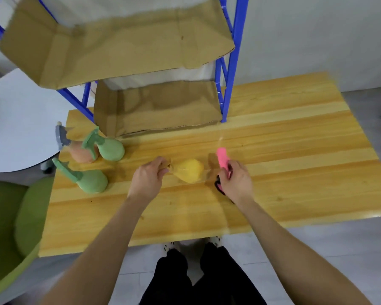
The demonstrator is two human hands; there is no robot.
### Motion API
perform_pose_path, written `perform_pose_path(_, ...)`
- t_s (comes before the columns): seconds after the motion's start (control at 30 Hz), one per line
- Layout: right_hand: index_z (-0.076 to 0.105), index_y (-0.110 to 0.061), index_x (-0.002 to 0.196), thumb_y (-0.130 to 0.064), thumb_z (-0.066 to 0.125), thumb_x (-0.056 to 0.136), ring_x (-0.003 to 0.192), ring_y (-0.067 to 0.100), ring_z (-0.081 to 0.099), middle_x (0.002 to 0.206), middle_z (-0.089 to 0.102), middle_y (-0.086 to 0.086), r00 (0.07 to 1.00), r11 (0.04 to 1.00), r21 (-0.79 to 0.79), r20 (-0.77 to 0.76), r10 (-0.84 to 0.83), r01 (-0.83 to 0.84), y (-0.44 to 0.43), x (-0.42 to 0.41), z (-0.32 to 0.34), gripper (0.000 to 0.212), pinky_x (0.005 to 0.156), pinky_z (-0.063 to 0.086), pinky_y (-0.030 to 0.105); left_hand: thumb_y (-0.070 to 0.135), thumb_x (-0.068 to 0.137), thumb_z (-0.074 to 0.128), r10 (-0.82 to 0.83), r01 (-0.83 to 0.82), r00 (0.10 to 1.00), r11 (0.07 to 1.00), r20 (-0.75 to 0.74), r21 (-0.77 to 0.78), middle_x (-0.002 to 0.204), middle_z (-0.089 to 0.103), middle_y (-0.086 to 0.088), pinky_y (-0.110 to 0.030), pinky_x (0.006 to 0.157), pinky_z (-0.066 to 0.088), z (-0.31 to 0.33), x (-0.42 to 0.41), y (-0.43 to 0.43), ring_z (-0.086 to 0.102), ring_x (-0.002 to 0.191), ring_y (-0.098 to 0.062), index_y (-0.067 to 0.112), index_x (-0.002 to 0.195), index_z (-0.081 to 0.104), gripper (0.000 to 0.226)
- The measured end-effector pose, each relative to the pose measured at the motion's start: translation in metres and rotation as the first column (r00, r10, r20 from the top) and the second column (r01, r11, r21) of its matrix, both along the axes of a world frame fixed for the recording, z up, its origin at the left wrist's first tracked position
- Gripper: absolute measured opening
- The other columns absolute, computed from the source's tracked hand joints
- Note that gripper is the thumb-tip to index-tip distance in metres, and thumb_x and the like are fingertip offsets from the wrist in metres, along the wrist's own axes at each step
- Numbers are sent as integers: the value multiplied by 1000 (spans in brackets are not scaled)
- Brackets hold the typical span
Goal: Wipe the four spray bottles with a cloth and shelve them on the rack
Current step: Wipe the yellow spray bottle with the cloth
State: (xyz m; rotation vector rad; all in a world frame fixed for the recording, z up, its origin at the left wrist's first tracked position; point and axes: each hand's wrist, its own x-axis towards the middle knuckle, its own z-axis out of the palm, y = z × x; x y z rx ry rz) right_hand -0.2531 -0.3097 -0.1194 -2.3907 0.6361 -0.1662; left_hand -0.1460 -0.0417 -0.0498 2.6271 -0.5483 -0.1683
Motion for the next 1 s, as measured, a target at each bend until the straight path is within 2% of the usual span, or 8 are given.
perform_pose_path(0.1, 70, -12, 129, -38, 53, 103, 101, 19, 58, 111, 63, 1, 973, 984, -34, 147, 179, -176, 39, 26, 13, 40, 86, 58, 41, 27, 103, 72, 1, 1, 1000, 996, 25, -94, 97, 80, -4, -37, 70, 59, -17, -3, 24, 77, 83, -30, 16, 128, 70, 27)
perform_pose_path(0.23, 70, -20, 138, -56, 48, 105, 124, 19, 51, 134, 50, 1, 844, 860, -38, 174, 507, -508, 80, 37, -3, 54, 107, 52, 43, 24, 103, 74, 16, 4, 996, 974, 89, -226, 94, 80, 2, -40, 71, 62, -48, -7, 54, 78, 82, -24, 17, 127, 70, 26)
perform_pose_path(0.33, 74, -30, 131, -48, 47, 109, 139, 16, 50, 162, 42, -6, 808, 851, -44, 291, 512, -524, 78, 44, -14, 39, 120, 40, 44, 20, 103, 74, -1, 50, 986, 956, 168, -289, 96, 78, 5, -38, 76, 61, -72, -7, 75, 78, 84, -20, 16, 128, 69, 26)
perform_pose_path(0.47, 57, -26, 150, -59, 48, 107, 144, 20, 46, 154, 56, -7, 723, 709, -433, 170, 670, -556, 93, 48, -28, 55, 122, 32, 54, 21, 103, 72, -11, 121, 955, 927, 297, -355, 104, 70, 14, -22, 80, 54, -85, -13, 83, 67, 92, -3, 10, 130, 70, 29)
perform_pose_path(0.57, 41, -27, 163, -50, 40, 114, 157, 20, 34, 165, 45, -3, 691, 673, -479, 172, 702, -563, 105, 33, -38, 55, 131, 20, 50, 22, 106, 68, -42, 181, 932, 915, 359, -362, 107, 70, 14, -28, 84, 56, -94, -23, 94, 67, 94, -5, 11, 131, 66, 28)
perform_pose_path(0.8, 49, -25, 160, -41, 51, 111, 147, 24, 44, 161, 51, -3, 689, 707, -556, 297, 661, -438, 136, -13, -49, 51, 123, 33, 46, 15, 107, 65, -41, 236, 894, 889, 446, -391, 117, 72, 8, -40, 92, 56, -104, -64, 111, 70, 106, -19, 17, 130, 61, 24)
perform_pose_path(0.9, 67, -24, 144, -32, 54, 111, 137, 15, 55, 145, 66, -7, 682, 826, -344, 466, 563, -446, 133, -18, -53, 36, 119, 39, 38, 16, 106, 67, -50, 263, 876, 883, 479, -389, 111, 73, 6, -44, 89, 58, -104, -74, 120, 71, 101, -18, 19, 126, 63, 20)
perform_pose_path(1.0, 75, -29, 123, -31, 50, 112, 103, 18, 69, 107, 76, -8, 822, 962, -61, 508, 258, -265, 132, -17, -47, 27, 83, 48, 34, 17, 106, 67, -32, 255, 875, 879, 484, -403, 111, 74, 6, -40, 88, 58, -106, -77, 120, 71, 99, -15, 17, 127, 65, 21)
